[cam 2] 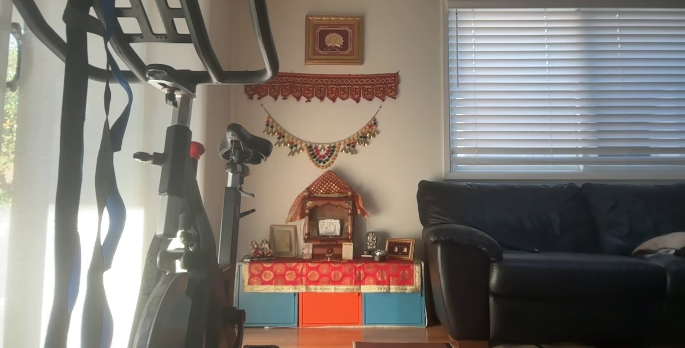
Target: Sort medicines into box.
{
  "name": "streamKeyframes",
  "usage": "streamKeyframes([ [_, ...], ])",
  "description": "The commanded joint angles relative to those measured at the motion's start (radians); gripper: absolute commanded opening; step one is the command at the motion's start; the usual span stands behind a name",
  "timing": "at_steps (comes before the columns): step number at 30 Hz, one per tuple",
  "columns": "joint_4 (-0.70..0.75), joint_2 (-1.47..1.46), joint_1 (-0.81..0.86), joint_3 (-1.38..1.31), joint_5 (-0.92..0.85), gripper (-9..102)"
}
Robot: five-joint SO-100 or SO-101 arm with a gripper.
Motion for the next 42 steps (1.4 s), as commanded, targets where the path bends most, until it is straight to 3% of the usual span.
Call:
streamKeyframes([
  [1,-0.012,0.006,-0.009,-0.048,-0.023,1],
  [14,0.121,-0.08,-0.005,-0.175,-0.071,1],
  [21,0.311,-0.232,-0.012,-0.345,-0.049,1],
  [42,0.468,-0.434,0.002,-0.555,-0.097,1],
])
